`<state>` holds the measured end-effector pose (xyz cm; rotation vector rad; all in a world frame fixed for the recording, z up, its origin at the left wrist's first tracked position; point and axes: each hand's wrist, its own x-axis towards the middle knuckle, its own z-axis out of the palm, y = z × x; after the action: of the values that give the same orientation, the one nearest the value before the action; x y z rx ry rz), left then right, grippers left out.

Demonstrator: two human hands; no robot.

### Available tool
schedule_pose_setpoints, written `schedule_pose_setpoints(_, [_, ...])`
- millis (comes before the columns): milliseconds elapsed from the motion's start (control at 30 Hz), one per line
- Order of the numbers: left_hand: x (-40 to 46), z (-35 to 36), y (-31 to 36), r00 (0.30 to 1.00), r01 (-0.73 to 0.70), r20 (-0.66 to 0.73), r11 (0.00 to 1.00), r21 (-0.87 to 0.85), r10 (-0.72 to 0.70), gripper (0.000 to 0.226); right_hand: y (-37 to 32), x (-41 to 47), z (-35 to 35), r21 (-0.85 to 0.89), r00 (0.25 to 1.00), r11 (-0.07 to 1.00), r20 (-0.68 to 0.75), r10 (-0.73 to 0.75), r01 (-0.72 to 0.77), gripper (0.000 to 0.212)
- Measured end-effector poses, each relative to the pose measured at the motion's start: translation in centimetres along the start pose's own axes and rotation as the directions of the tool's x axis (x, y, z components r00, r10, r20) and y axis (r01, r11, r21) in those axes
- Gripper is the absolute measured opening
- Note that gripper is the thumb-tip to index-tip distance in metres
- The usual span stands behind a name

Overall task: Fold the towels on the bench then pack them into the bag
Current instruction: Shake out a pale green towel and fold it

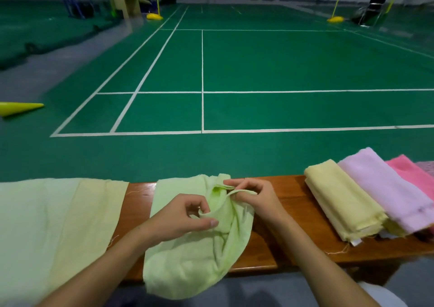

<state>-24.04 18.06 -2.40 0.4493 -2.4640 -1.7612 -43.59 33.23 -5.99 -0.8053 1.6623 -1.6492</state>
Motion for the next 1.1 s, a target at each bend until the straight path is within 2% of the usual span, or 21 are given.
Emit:
schedule_pose_setpoints(67, [0.1, -0.3, 0.0, 1.000, 0.011, -0.015, 0.996, 0.084, -0.010, 0.029, -0.5, 0.0, -0.3, -0.111, 0.999, 0.993, -0.008, -0.046, 0.045, 0.007])
schedule_pose_setpoints(167, [0.1, -0.8, -0.4, 0.995, -0.012, -0.094, 0.950, 0.312, 0.044, 0.034, -1.1, -0.2, -1.3, -0.202, 0.996, 0.975, 0.014, -0.088, 0.089, 0.010])
schedule_pose_setpoints(267, [-0.1, -1.5, -0.6, 0.968, -0.035, -0.176, 0.789, 0.613, 0.180, 0.041, -1.6, -0.4, -2.7, -0.334, 0.983, 0.924, 0.062, -0.176, 0.186, 0.015])
schedule_pose_setpoints(333, [-0.1, -1.9, -0.1, 0.931, -0.062, -0.207, 0.687, 0.724, 0.302, 0.042, -2.0, -0.7, -3.5, -0.525, 0.961, 0.807, 0.102, -0.257, 0.271, 0.015])
schedule_pose_setpoints(433, [-0.2, -2.2, 0.9, 0.888, -0.137, -0.198, 0.649, 0.748, 0.415, 0.040, -2.5, -2.0, -3.3, -0.749, 0.921, 0.574, 0.121, -0.371, 0.330, 0.013])
schedule_pose_setpoints(500, [-0.6, -2.4, 1.7, 0.879, -0.158, -0.198, 0.656, 0.738, 0.435, 0.039, -3.5, -3.3, -2.4, -0.800, 0.902, 0.497, 0.121, -0.415, 0.336, 0.012])
schedule_pose_setpoints(633, [-1.2, -3.2, 4.2, 0.860, -0.189, -0.241, 0.719, 0.669, 0.450, 0.035, -7.0, -4.7, -1.4, -0.854, 0.879, 0.413, 0.098, -0.466, 0.315, 0.013])
schedule_pose_setpoints(767, [-1.7, -5.0, 9.1, 0.832, -0.240, -0.275, 0.759, 0.605, 0.482, 0.030, -12.7, -4.9, -0.9, -0.859, 0.885, 0.448, 0.013, -0.466, 0.248, 0.032])
schedule_pose_setpoints(867, [-2.1, -6.7, 13.5, 0.803, -0.275, -0.307, 0.775, 0.569, 0.511, 0.031, -17.1, -4.5, -0.8, -0.849, 0.845, 0.419, 0.057, -0.532, 0.322, 0.018])
schedule_pose_setpoints(1000, [-2.9, -8.1, 17.8, 0.764, -0.356, -0.401, 0.848, 0.392, 0.506, 0.028, -21.9, -5.1, 0.2, -0.667, 0.881, 0.668, -0.040, -0.472, 0.328, 0.018])
schedule_pose_setpoints(1100, [-4.4, -7.8, 19.5, 0.768, -0.391, -0.441, 0.885, 0.251, 0.464, 0.033, -23.8, -6.6, 0.5, -0.558, 0.877, 0.747, -0.071, -0.476, 0.361, 0.020])
